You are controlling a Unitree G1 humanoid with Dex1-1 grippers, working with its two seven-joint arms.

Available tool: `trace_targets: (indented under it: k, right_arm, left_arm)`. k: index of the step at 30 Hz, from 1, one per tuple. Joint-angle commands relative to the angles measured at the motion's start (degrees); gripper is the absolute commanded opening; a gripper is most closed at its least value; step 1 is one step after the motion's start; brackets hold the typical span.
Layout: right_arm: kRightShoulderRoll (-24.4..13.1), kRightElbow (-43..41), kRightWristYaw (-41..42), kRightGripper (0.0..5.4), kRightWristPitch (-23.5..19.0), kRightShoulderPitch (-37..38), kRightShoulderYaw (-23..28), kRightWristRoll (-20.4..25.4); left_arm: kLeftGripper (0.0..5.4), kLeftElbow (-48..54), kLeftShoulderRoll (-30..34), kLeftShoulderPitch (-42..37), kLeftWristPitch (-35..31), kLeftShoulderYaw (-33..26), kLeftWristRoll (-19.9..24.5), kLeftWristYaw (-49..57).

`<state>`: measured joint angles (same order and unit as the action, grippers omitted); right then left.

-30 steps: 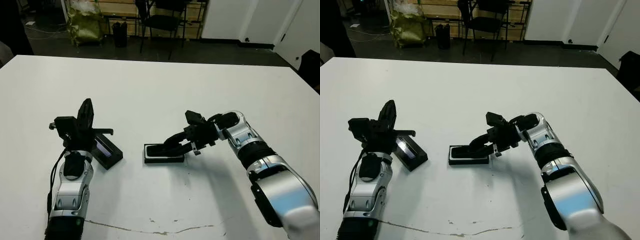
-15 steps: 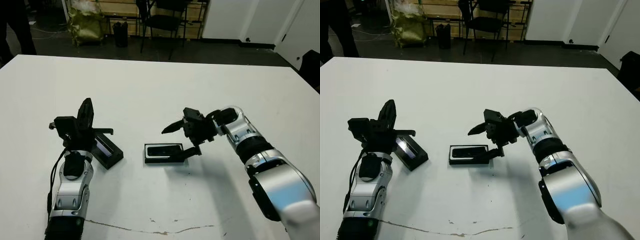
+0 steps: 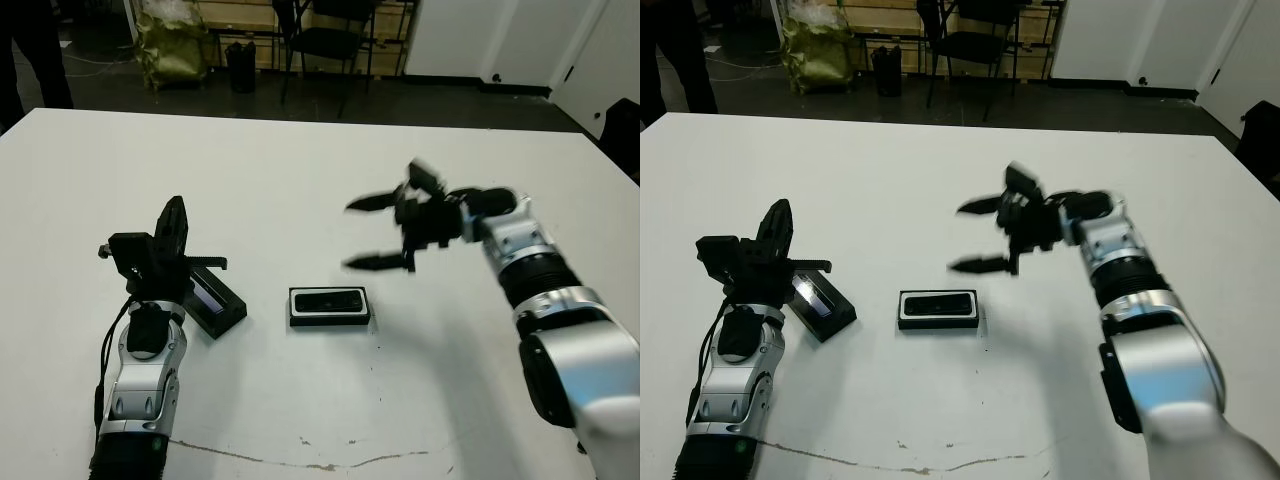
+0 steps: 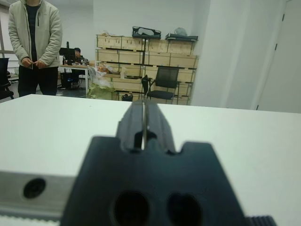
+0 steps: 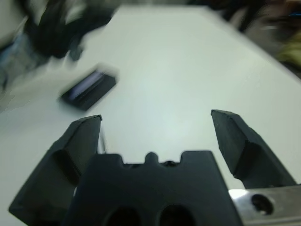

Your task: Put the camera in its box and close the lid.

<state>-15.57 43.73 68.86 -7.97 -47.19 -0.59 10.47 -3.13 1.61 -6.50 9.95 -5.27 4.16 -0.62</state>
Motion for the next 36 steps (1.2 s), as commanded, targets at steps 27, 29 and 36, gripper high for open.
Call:
trace_targets:
  k: [27, 29, 36]
  right_arm:
    - [-1.56, -18.17, -11.90, 0.01, 10.67, 17.14, -3.05, -0.66]
    - [-2.84, -19.90, -11.39, 0.01, 11.52, 17.17, -4.14, -1.71]
    - [-6.90, -24.98, -8.91, 0.01, 14.89, 18.34, -6.16, -2.36]
  left_arm:
    - [0.00, 0.14, 0.02, 0.07, -2.39, 0.07, 0.33, 0.05]
    - [0.00, -0.03, 0.01, -0.01, -2.19, 0.03, 0.37, 0.06]
    - [0.00, -0.69, 0.22, -0.11, -1.08, -0.16, 0.83, -0.64]
